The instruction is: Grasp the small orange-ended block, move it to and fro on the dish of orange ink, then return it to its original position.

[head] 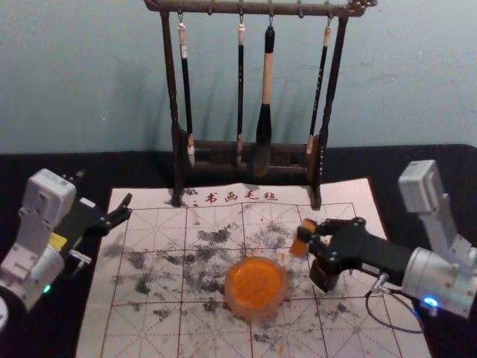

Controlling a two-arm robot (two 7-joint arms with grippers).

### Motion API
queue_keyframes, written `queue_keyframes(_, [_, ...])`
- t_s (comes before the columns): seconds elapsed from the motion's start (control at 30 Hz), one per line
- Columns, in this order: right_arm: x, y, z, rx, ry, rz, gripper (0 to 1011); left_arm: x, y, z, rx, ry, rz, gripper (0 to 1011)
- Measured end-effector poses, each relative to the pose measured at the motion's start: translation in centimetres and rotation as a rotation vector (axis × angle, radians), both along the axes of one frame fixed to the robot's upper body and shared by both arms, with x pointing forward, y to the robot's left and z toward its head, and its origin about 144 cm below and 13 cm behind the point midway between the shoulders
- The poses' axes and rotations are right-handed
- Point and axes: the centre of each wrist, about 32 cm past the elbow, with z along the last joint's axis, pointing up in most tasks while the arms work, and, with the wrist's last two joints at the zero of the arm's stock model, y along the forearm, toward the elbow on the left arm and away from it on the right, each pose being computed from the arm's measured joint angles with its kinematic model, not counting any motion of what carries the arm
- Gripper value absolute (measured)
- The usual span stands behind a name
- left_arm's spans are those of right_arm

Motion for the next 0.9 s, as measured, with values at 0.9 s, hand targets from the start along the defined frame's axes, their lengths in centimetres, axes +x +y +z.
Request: queue_keyframes(0.9, [1.6, 4.7, -0.8, -0.144, 0.008, 0.208, 80, 0.0, 0.0, 0.0, 0.000, 0.000, 0.000, 1001])
